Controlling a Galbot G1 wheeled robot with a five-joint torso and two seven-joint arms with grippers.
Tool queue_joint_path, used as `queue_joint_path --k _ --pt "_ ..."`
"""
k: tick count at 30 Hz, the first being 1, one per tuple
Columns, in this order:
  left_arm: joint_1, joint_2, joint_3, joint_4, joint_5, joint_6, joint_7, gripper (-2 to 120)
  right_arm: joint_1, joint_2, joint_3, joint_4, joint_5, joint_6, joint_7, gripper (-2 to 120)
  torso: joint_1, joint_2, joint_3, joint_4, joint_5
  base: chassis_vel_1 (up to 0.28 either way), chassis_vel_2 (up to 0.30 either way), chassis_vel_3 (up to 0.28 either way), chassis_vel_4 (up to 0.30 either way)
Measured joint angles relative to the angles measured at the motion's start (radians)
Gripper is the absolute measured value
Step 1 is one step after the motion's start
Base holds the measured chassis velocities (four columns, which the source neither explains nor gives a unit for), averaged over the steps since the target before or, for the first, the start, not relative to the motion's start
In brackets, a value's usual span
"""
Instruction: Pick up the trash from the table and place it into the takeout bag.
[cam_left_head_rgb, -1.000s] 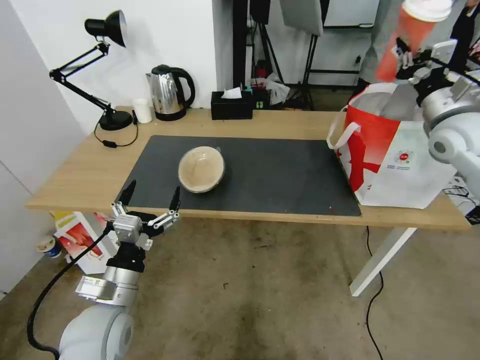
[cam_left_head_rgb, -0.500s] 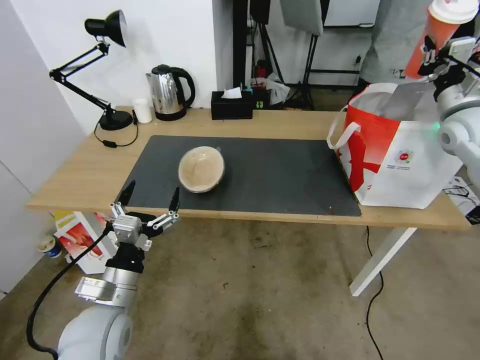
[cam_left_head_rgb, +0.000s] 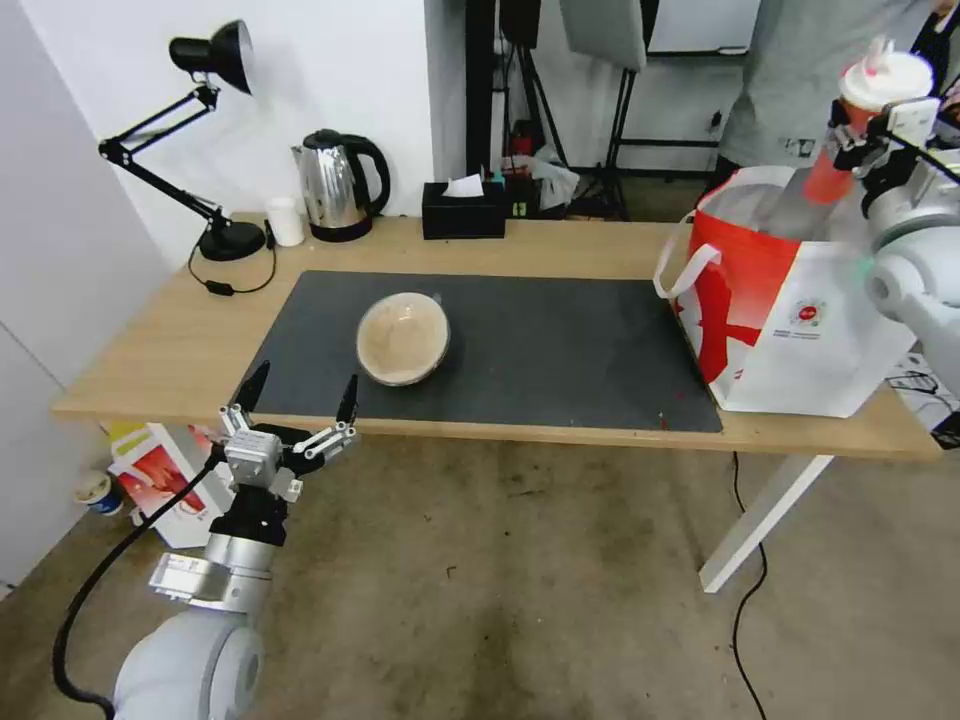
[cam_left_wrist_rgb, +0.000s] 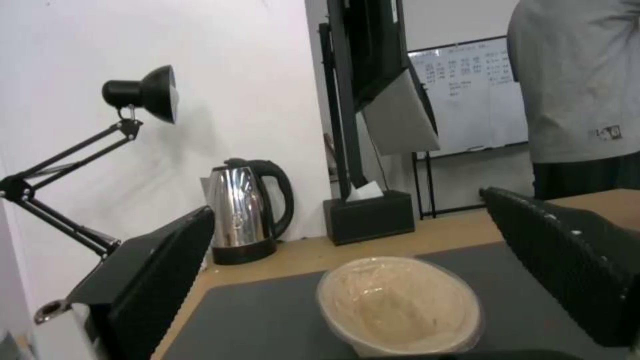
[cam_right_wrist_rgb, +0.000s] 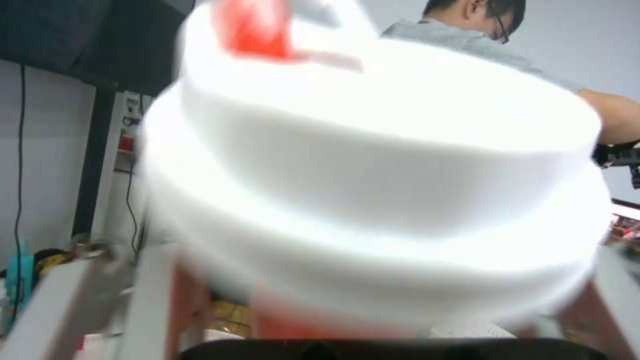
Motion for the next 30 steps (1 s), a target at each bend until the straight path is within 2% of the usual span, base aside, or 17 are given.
queue_joint_path --k 3,5,7,12,30 --pt "-0.001 0.0 0.0 0.0 -0.001 0.001 0.0 100 -0.004 -0.004 -0.003 0.026 -0.003 -0.023 0.013 82 0.0 0.0 0.0 0.0 0.0 0.0 0.0 0.0 0.0" --pt "-0.001 0.0 0.0 0.0 -0.001 0.001 0.0 100 -0.004 -0.007 -0.005 0.035 -0.004 -0.031 0.016 84 0.0 0.0 0.0 0.0 0.0 0.0 0.0 0.0 0.0" --pt "-0.002 0.001 -0.001 -0.001 -0.002 0.002 0.0 100 -0.003 -0.014 -0.012 0.059 -0.006 -0.049 0.022 96 0.0 0.0 0.0 -0.0001 -0.0001 0.0 0.0 0.0 0.0" --pt "-0.004 0.0 -0.001 -0.004 -0.004 0.003 -0.001 100 0.002 -0.016 -0.023 0.086 -0.018 -0.067 0.03 100 0.0 0.0 0.0 0.0 -0.0002 0.0 0.0 0.0 0.0" --pt "-0.005 -0.001 -0.003 -0.008 -0.008 0.004 -0.001 100 -0.038 -0.045 -0.029 0.151 -0.06 -0.103 0.021 100 0.0 0.0 0.0 -0.0001 0.0003 0.0 0.0 0.0 0.0"
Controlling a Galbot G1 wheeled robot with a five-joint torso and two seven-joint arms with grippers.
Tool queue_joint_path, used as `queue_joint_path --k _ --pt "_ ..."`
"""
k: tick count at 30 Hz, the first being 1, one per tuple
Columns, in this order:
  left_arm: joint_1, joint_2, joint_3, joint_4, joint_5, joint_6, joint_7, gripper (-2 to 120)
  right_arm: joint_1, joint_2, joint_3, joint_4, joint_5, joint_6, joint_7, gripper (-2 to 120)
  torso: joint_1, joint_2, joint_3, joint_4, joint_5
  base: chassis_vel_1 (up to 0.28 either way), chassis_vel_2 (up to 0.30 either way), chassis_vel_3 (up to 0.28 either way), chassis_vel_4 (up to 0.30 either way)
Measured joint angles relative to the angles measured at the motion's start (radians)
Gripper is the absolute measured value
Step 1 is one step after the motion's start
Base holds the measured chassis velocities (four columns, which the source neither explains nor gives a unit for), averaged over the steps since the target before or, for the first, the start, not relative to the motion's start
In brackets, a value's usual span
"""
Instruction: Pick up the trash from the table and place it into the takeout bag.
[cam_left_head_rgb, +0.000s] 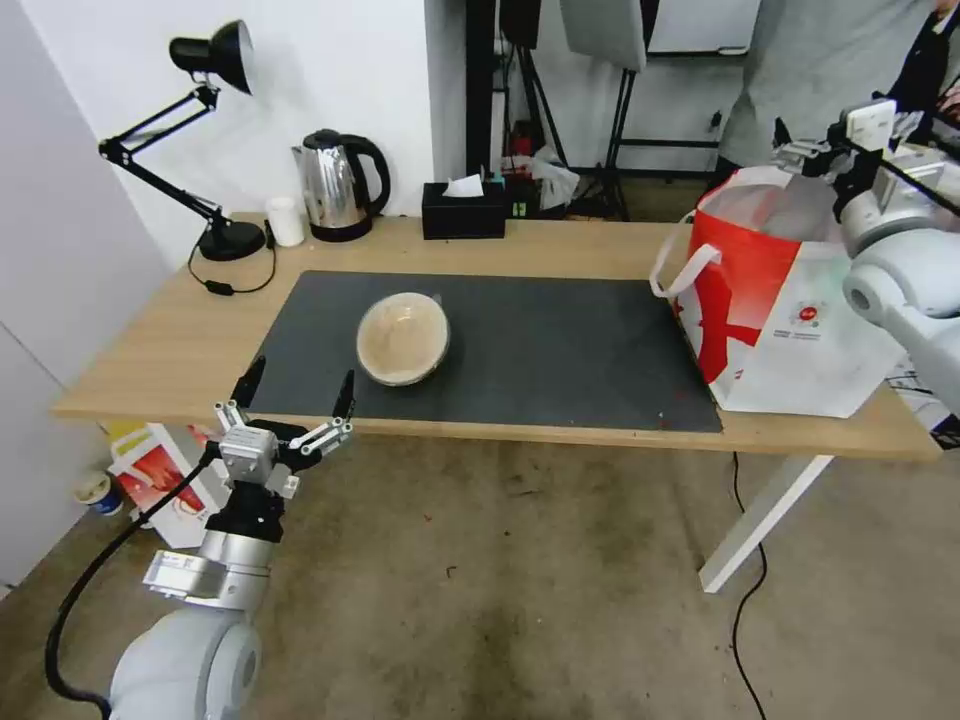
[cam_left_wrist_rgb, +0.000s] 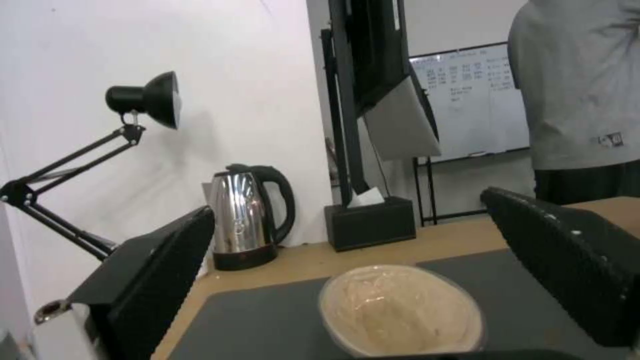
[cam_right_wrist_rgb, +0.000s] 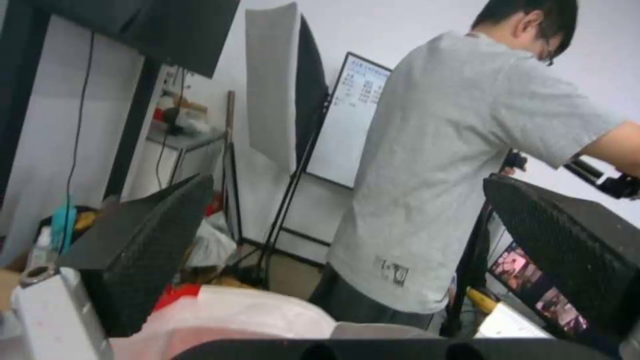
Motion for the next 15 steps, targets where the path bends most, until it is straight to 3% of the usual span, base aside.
queue_joint_path --k 11,13,15 --pt "-0.001 -0.002 0.0 -0.001 0.001 0.001 0.0 100 -0.043 -0.003 0.032 0.137 0.103 -0.031 0.041 100 0.0 0.0 0.0 0.0002 -0.0004 0.0 0.0 0.0 0.0" --pt "-0.008 -0.008 0.005 -0.001 0.003 0.002 0.0 100 -0.1 0.001 0.065 0.322 0.208 -0.07 0.11 100 0.0 0.0 0.0 0.0002 -0.0006 0.0 0.0 0.0 0.0" --pt "-0.01 -0.01 0.006 0.0 0.004 0.002 0.0 100 -0.129 0.002 0.084 0.384 0.217 -0.071 0.119 100 0.0 0.0 0.0 0.0002 -0.0002 0.0 0.0 0.0 0.0"
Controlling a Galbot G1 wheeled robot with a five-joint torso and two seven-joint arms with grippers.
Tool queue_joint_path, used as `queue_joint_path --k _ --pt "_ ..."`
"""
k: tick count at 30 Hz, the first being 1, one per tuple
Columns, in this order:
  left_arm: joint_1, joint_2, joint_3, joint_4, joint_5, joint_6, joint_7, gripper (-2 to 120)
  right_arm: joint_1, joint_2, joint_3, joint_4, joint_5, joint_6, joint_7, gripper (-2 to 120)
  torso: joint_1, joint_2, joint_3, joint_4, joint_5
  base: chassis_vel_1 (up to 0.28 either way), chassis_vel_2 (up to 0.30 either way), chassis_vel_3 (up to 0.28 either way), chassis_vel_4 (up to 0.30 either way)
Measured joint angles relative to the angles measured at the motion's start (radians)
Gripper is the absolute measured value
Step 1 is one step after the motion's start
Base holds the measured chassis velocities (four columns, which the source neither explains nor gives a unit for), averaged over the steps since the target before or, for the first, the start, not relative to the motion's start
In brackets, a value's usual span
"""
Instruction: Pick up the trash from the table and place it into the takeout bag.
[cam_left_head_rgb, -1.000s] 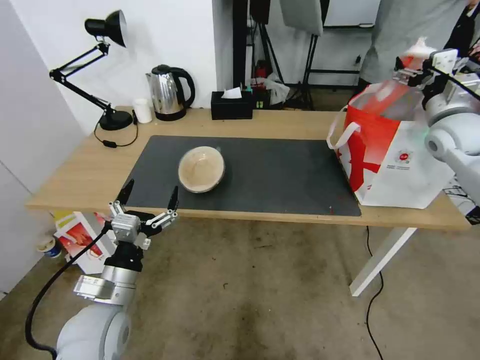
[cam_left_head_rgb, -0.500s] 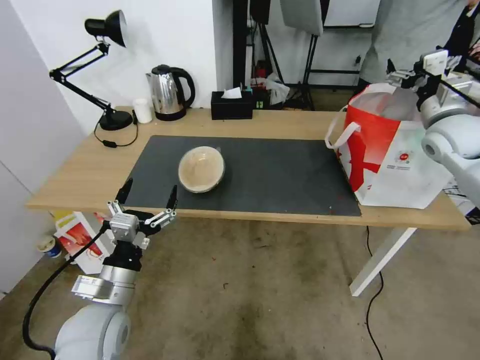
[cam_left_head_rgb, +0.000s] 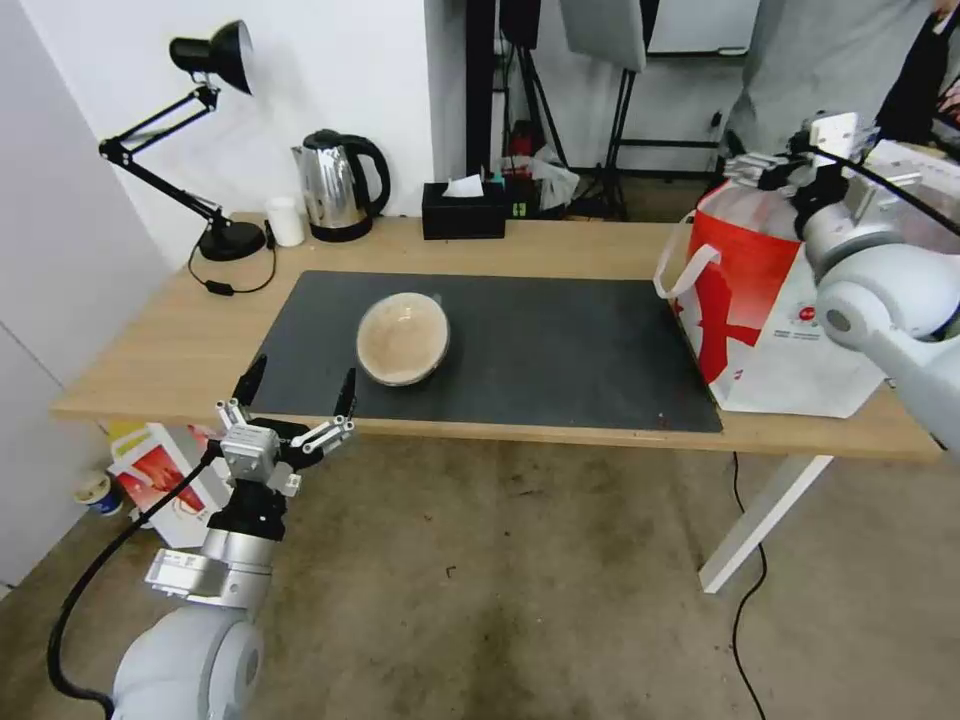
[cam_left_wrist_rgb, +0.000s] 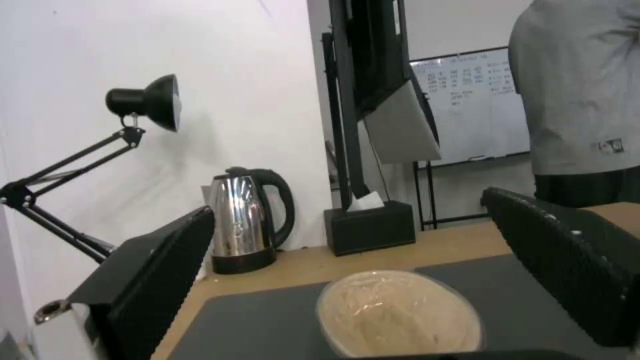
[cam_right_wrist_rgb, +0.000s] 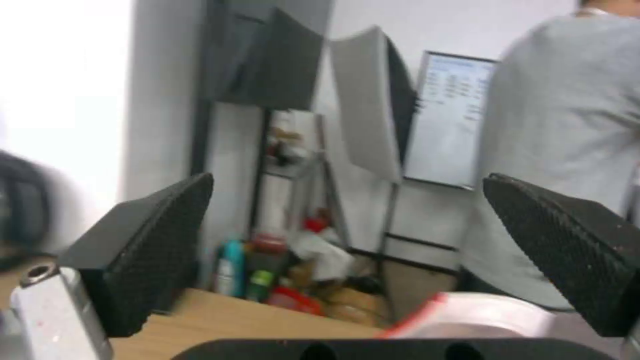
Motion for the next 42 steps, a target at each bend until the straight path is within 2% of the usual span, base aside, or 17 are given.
queue_joint_path --k 3,9,12,14,18,24,32,42 --pt "0.0 -0.002 0.0 0.003 0.001 0.0 0.0 100 -0.072 0.005 0.051 0.113 0.001 0.015 0.003 100 0.0 0.0 0.0 -0.0001 -0.0004 0.0 0.0 0.0 0.0" --pt "-0.001 -0.006 0.001 0.004 0.002 0.0 0.001 100 -0.211 0.019 0.116 0.248 -0.025 0.052 -0.005 100 0.0 0.0 0.0 -0.0001 -0.0003 0.0 0.0 0.0 0.0" --pt "-0.003 -0.007 0.003 0.003 0.003 0.001 0.001 100 -0.35 0.042 0.181 0.325 -0.105 0.081 -0.017 100 0.0 0.0 0.0 -0.0001 0.0 0.0 0.0 0.0 0.0" --pt "-0.003 -0.008 0.003 0.003 0.003 0.001 0.001 100 -0.366 0.046 0.189 0.333 -0.115 0.084 -0.018 100 0.0 0.0 0.0 -0.0003 0.0001 0.0 0.0 0.0 0.0" --pt "-0.004 -0.015 0.007 0.003 0.01 0.001 0.002 100 -0.565 0.103 0.304 0.402 -0.255 0.127 -0.024 100 0.0 0.0 0.0 -0.0003 -0.0003 0.0 0.0 0.0 0.0" --pt "-0.007 -0.021 0.009 0.005 0.014 0.002 0.002 100 -0.696 0.177 0.36 0.434 -0.346 0.167 -0.028 100 0.0 0.0 0.0 -0.0002 -0.0004 0.0 0.0 0.0 0.0" --pt "-0.009 -0.021 0.006 0.006 0.012 0.001 0.002 100 -0.863 0.342 0.381 0.433 -0.547 0.228 -0.015 100 0.0 0.0 0.0 -0.0002 -0.0001 0.0 0.0 0.0 0.0" --pt "-0.018 -0.022 0.01 0.015 0.01 0.001 0.002 100 -0.989 0.435 0.388 0.402 -0.713 0.31 0.003 100 0.0 0.0 0.0 -0.0001 -0.0003 0.0 0.0 0.0 0.0"
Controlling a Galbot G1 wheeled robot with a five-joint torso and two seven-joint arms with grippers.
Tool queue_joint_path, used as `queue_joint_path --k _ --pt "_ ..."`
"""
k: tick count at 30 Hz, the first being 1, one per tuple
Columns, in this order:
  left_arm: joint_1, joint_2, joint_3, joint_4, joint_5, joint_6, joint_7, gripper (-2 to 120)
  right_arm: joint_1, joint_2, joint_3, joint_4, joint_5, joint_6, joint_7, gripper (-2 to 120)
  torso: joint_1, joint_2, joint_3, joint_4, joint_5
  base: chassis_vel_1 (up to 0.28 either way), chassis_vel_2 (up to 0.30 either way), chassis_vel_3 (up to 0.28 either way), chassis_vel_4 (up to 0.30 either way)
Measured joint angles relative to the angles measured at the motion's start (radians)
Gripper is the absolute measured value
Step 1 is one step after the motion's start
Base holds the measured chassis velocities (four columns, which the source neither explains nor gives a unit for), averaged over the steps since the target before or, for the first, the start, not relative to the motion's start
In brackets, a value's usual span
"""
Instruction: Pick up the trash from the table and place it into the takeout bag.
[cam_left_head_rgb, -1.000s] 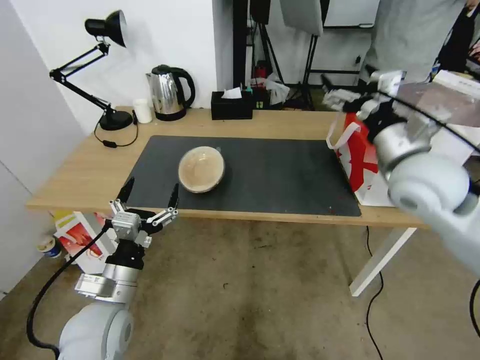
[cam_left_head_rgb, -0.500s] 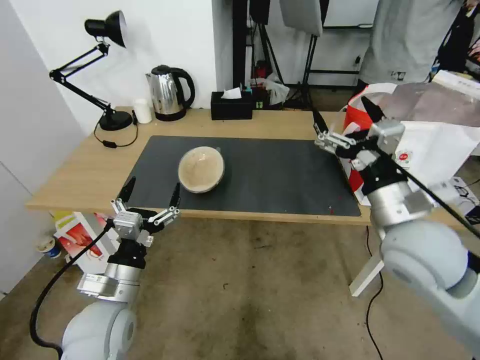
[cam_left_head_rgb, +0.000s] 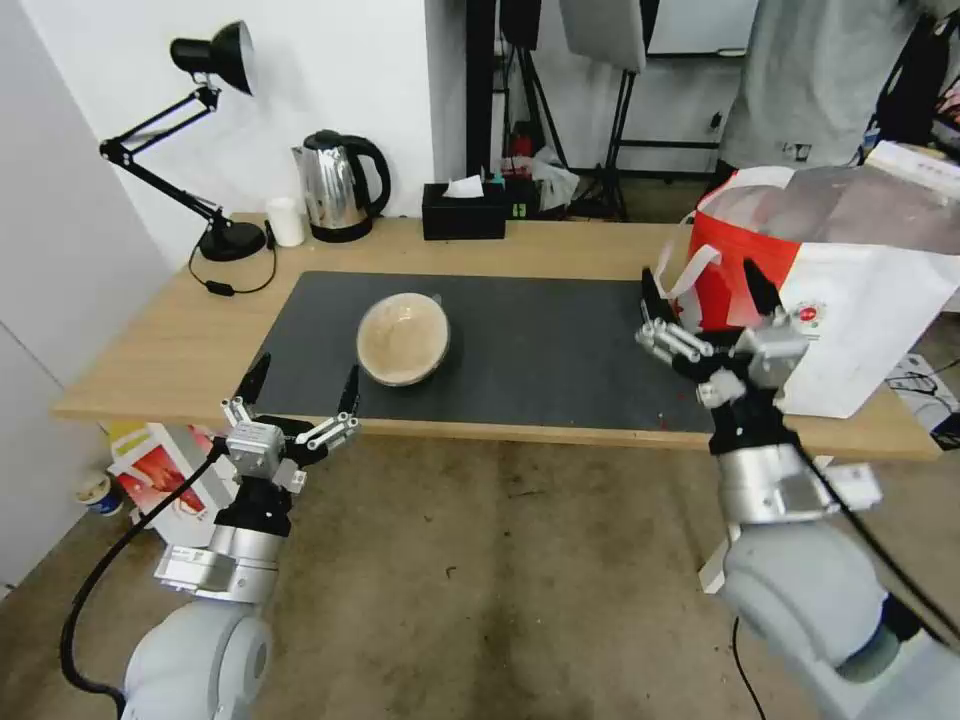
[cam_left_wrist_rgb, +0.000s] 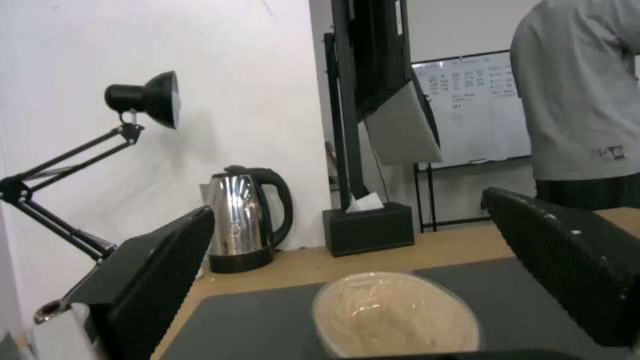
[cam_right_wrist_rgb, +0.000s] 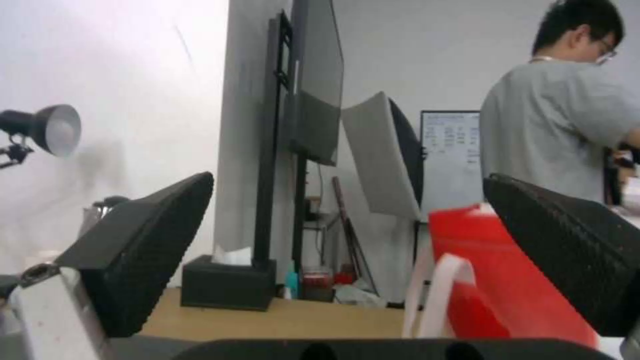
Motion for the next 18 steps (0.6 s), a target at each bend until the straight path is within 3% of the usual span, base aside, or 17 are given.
queue_joint_path --k 5,18 --pt "-0.012 -0.001 0.007 0.007 -0.002 0.0 0.0 100 -0.123 0.094 -0.002 -0.045 -0.169 0.142 0.003 100 0.0 0.0 0.0 -0.0002 0.0001 0.0 0.0 0.0 0.0" --pt "-0.015 0.005 0.003 0.01 -0.003 -0.002 0.0 100 -0.278 0.197 -0.016 -0.131 -0.338 0.359 0.001 100 0.0 0.0 0.0 -0.0001 -0.0001 0.0 0.0 0.0 0.0"
